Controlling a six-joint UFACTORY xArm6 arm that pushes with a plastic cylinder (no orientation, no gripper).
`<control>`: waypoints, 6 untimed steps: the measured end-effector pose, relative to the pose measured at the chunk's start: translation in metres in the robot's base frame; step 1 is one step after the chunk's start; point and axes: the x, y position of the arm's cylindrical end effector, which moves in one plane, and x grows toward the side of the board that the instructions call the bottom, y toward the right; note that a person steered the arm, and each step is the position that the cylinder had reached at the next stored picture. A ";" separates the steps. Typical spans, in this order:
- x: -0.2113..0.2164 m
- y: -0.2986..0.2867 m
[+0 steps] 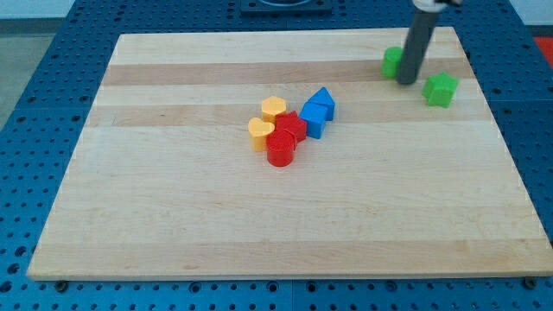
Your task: Move the green star to the bottom right of the green circle
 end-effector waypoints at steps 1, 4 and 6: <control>-0.009 -0.002; 0.146 0.058; 0.072 0.068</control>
